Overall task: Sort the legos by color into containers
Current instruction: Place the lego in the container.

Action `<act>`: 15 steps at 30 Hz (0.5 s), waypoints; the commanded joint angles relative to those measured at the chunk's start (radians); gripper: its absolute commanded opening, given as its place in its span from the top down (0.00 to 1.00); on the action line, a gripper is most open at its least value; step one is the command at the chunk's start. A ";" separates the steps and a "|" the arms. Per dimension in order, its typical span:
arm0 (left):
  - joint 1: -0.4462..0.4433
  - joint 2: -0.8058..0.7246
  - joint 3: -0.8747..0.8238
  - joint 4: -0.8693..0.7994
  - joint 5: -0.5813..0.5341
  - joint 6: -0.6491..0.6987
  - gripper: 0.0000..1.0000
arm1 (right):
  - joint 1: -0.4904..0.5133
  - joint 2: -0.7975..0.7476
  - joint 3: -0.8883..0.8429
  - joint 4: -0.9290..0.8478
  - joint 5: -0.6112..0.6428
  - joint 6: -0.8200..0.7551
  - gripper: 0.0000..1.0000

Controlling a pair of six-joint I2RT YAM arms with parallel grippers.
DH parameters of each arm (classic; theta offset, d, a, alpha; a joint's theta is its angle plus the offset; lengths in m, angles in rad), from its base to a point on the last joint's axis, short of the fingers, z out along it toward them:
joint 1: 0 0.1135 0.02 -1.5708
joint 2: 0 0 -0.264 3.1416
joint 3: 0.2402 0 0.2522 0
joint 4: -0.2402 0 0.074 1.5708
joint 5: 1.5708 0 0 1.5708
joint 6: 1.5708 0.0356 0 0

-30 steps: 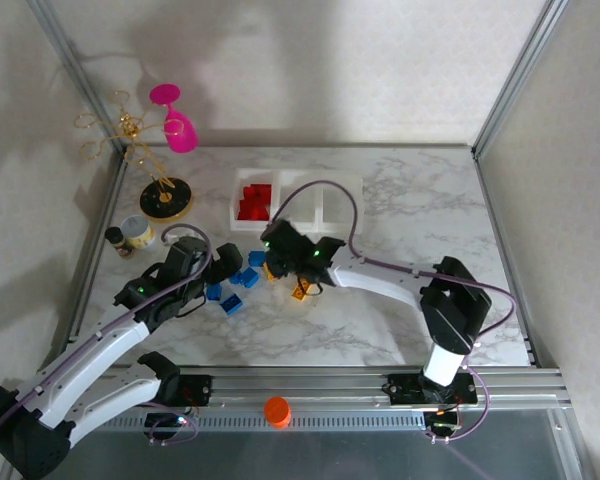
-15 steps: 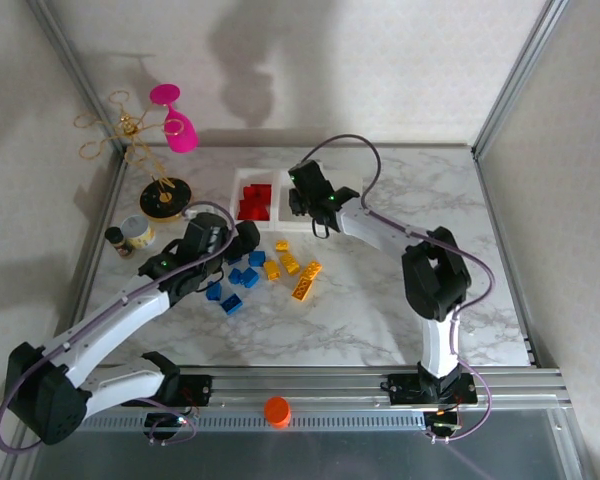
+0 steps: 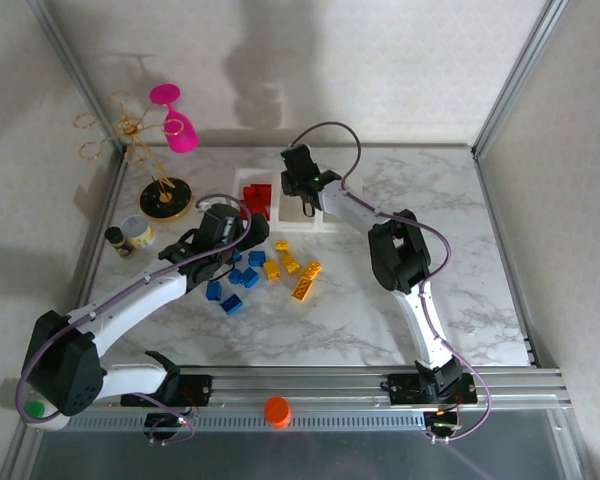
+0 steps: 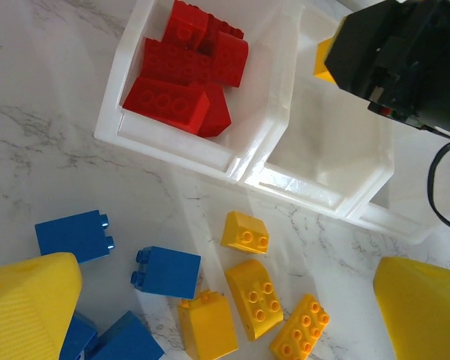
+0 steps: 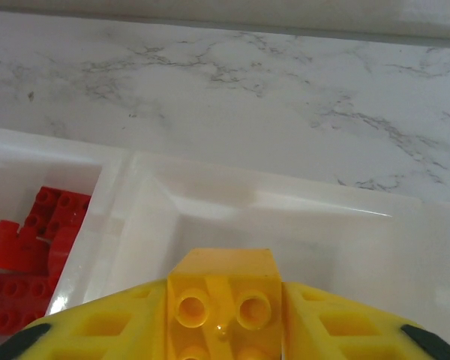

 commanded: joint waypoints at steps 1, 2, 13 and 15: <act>0.006 -0.009 0.031 0.017 -0.025 0.017 0.01 | 0.001 0.007 0.063 -0.031 -0.007 -0.020 0.55; 0.006 -0.013 0.030 0.014 -0.025 0.015 0.00 | 0.001 -0.003 0.063 -0.032 -0.009 -0.020 0.55; -0.003 -0.129 -0.023 -0.036 0.035 -0.018 0.00 | 0.074 -0.319 -0.260 0.024 -0.050 0.019 0.46; -0.007 -0.165 -0.047 -0.057 0.048 -0.028 0.00 | 0.094 -0.387 -0.355 0.017 -0.048 0.067 0.44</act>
